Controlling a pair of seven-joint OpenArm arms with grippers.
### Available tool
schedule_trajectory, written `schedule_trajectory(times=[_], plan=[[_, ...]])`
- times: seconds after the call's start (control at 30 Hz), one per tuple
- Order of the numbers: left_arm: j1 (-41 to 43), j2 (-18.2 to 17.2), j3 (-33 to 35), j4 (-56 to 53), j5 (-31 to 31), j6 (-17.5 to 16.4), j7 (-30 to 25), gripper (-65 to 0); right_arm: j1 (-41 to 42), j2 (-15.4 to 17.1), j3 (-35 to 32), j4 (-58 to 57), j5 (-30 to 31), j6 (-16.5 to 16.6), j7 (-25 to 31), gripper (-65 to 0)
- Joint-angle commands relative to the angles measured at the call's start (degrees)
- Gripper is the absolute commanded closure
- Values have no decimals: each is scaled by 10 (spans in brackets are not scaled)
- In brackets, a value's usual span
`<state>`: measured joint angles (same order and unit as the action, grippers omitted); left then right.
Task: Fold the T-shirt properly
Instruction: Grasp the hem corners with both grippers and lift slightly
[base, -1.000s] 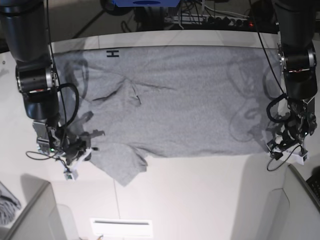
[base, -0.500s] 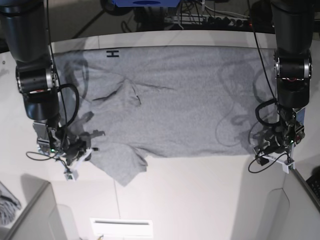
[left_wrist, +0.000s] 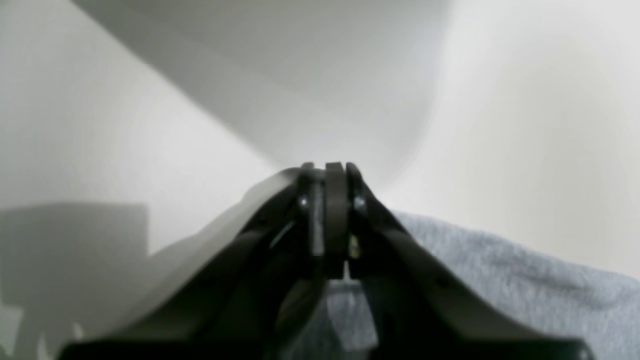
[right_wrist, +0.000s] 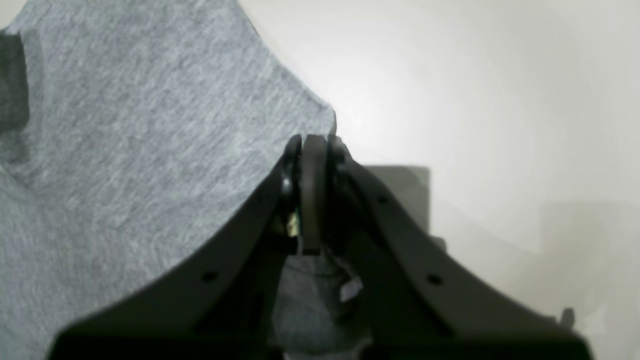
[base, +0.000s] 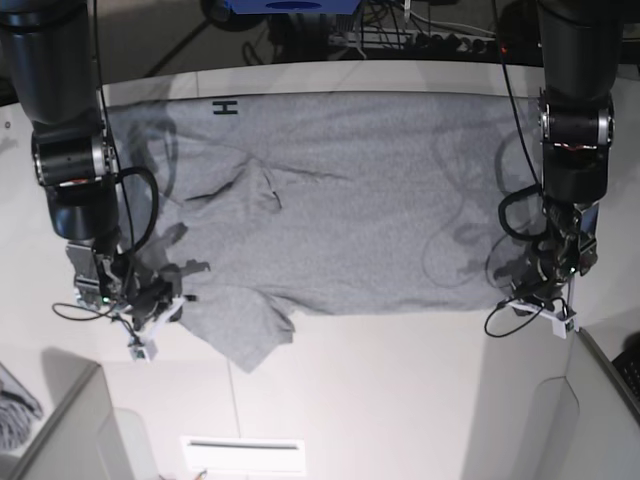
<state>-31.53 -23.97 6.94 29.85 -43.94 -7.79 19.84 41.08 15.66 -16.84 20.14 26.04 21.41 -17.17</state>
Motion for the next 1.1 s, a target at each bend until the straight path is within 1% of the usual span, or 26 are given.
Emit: schedule_trajectory(times=[0.0,0.13,0.2,0.27,0.37,0.5,0.57,0.67,0.77,0.8,0.9,1.0,1.07], plan=[[12,-3,0,7,9,8,42,0,11,6,2,1,-7,-9,5,0],[38,-7,-1,53,6,8,44,0,3,6,2,1,-7,-9,38,0],[45,-17,-3,80,3,8,47,0,1,6,2,1,-7,-9,56,0],[54,-20,-22,107,-8,8,52,0,1,6,2,1,-7,-9,65,0],[77,-19,-78,142,-21,8,67,0,1,6,2,3,-3,-9,65,0],[95,-18,-116,201,-21,8,95,0,-12,9,2,50,-3,-9,64,0],[101,-17,-122,229,-21,8,107,0,-24,22,2,81,-3,-9,61,0],[108,-17,-123,255,-22,8,116,0,-37,27,2,119,-3,-9,46,0],[112,-17,-123,273,-25,9,117,0,-47,29,2,148,-3,-9,45,0],[117,-17,-123,279,-25,10,117,0,-51,35,3,159,-3,-9,45,0],[121,-17,-123,300,-25,11,117,0,-52,40,3,172,-3,-9,45,0],[121,-17,-123,322,-25,11,141,0,-52,42,3,172,-3,-9,45,0],[121,-17,-124,336,-25,11,148,0,-52,48,3,172,-4,-9,45,0]])
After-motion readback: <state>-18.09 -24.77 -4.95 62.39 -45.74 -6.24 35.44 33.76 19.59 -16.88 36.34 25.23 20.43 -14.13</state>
